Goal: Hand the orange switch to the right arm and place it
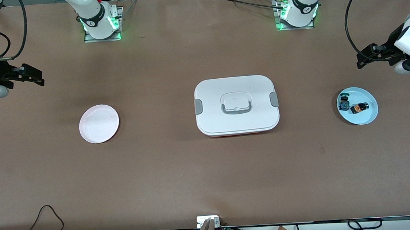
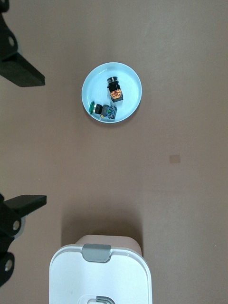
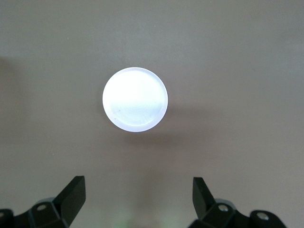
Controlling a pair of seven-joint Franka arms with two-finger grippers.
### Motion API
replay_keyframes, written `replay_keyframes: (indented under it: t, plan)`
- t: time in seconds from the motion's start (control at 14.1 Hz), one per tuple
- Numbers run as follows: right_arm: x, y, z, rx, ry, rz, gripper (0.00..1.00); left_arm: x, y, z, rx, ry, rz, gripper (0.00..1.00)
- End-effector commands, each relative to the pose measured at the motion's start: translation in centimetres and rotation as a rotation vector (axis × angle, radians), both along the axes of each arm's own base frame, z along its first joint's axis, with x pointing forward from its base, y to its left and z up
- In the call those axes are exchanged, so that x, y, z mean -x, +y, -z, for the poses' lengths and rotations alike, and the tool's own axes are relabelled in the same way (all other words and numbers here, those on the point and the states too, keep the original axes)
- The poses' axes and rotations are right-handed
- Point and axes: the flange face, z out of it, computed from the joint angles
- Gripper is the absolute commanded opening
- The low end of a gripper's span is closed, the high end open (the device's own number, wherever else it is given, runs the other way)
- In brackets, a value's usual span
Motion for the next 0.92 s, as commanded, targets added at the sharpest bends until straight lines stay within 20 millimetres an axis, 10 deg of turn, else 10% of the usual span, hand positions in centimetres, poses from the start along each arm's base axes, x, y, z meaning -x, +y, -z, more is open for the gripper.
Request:
replay_keyframes:
  t: [0.0, 0.85]
  plan:
    - [0.54, 0.29, -0.36, -0.004, -0.008, 0.001, 1.00, -0.35, 0.08, -0.58, 0.024, 0.004, -0.007, 1.00]
    - [0.76, 0.05, -0.09, -0.005, 0.017, 0.006, 1.00, -0.35, -0.24, -0.58, 0.022, 0.004, -0.005, 1.00]
